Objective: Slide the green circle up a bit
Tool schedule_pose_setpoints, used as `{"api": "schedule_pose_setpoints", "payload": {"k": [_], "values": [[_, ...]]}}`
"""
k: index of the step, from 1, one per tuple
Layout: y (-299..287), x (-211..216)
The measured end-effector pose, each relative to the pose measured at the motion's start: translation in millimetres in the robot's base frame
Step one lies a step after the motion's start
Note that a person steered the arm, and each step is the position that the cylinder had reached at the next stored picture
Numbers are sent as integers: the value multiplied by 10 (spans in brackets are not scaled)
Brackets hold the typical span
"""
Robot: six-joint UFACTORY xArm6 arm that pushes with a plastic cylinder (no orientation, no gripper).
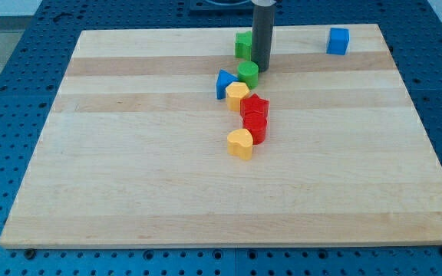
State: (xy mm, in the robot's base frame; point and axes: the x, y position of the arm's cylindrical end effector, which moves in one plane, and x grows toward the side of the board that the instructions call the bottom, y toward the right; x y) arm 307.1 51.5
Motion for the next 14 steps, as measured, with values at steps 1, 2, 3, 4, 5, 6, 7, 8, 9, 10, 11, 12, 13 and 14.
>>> {"api": "schedule_pose_setpoints", "payload": {"k": [1,2,3,4,5,6,7,8,9,10,11,12,13,14], "values": [[0,0],[-26,5],[280,58],[607,243],[571,453],[459,463],[395,463],[307,463],[168,476],[81,520],[19,520],[-38,520],[-109,520],[-135,522]]}}
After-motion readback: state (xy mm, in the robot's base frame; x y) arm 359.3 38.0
